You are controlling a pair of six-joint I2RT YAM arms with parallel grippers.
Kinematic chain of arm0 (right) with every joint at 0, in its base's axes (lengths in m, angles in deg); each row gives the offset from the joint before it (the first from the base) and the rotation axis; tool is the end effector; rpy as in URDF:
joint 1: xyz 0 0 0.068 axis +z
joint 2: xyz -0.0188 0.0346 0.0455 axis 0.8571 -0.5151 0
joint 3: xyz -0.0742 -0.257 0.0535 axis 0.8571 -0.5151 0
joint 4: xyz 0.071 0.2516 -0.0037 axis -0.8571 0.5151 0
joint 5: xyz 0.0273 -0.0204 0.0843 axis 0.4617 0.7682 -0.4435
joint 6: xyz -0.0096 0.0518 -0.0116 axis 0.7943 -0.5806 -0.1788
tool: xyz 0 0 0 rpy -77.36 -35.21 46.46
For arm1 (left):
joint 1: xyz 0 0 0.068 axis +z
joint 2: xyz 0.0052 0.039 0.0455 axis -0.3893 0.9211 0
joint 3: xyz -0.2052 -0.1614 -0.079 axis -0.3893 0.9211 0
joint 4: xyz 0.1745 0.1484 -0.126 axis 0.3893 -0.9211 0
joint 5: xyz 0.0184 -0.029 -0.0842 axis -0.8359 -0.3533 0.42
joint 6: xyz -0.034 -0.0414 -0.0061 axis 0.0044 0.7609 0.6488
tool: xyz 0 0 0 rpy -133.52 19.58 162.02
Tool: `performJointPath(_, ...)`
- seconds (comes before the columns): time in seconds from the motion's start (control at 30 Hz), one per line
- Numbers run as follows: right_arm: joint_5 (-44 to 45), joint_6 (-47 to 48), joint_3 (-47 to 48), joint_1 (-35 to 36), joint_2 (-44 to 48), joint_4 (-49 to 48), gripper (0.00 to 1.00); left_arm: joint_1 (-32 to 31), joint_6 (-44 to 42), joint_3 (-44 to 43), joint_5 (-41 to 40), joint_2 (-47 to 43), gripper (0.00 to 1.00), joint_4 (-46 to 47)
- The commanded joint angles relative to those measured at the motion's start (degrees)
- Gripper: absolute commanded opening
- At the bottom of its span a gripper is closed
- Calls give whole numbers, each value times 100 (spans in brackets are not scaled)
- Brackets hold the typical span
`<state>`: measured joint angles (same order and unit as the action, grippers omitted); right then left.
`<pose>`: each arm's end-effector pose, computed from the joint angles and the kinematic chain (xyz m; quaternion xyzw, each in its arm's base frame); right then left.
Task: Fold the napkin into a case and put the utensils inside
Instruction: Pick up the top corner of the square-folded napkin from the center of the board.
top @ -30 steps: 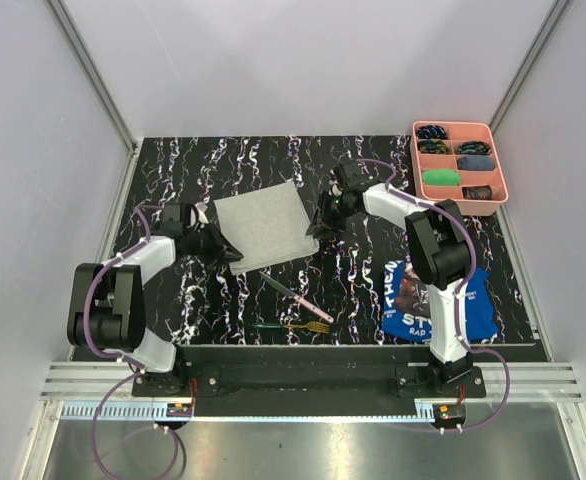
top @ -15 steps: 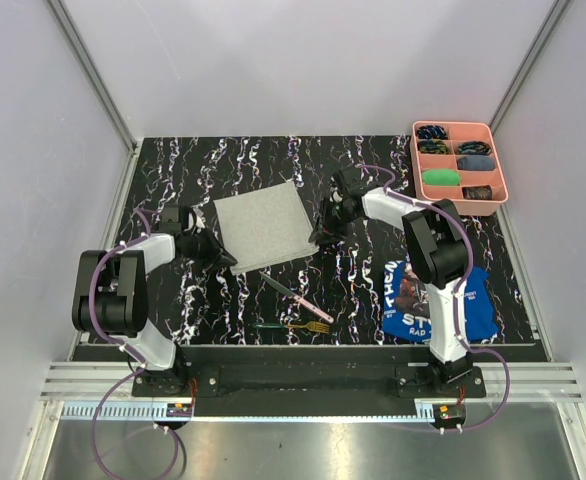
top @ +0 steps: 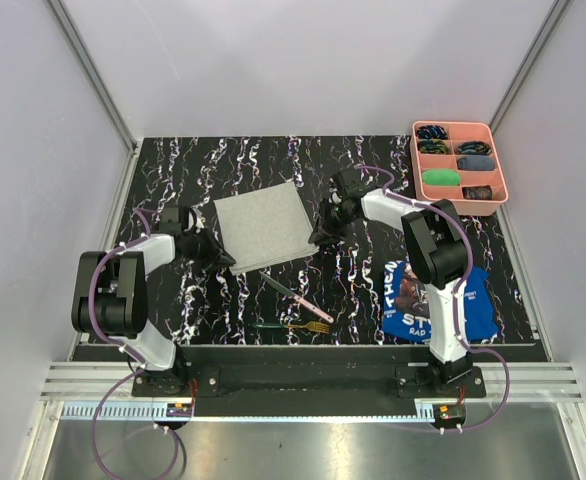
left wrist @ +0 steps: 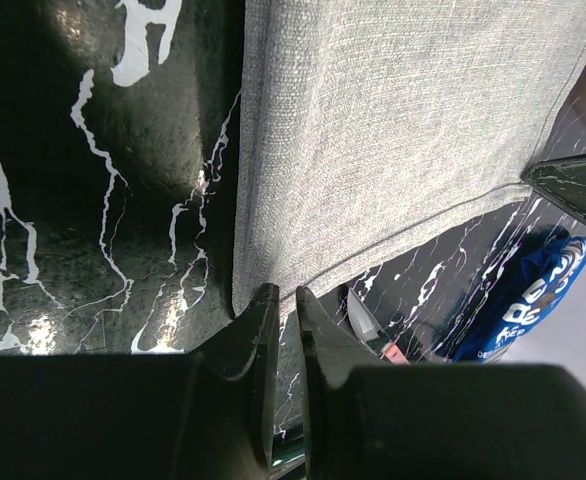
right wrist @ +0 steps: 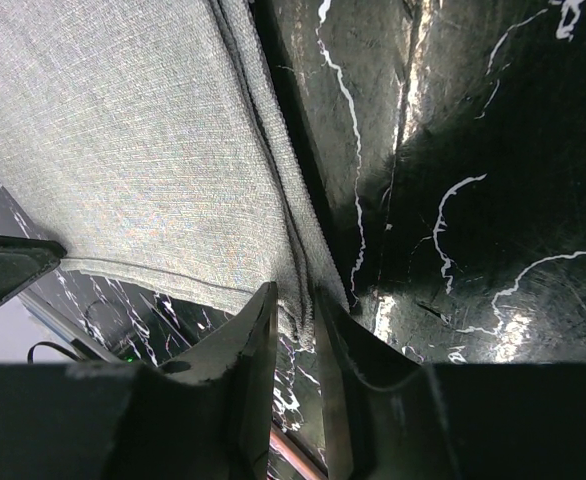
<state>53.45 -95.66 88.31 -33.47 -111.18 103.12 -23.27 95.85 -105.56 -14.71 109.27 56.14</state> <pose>0.3938 0.2047 0.1396 0.0099 0.9492 0.2978 0.1008 0.2869 -0.0194 0.1444 -0.2310 0.9120 -0.3083 0.1409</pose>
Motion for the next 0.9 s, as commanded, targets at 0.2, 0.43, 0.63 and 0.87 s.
performJointPath(0.2,192,135,-147,120,386,-34,31,27,-89,101,-179,-203,16,136)
performJointPath(0.43,307,170,-173,129,597,54,38,36,-90,101,-188,-247,23,145)
performJointPath(0.63,157,144,-182,146,580,54,35,36,-81,118,-179,-264,29,180)
performJointPath(0.87,87,83,-208,217,474,19,30,27,-72,127,-188,-264,31,189)
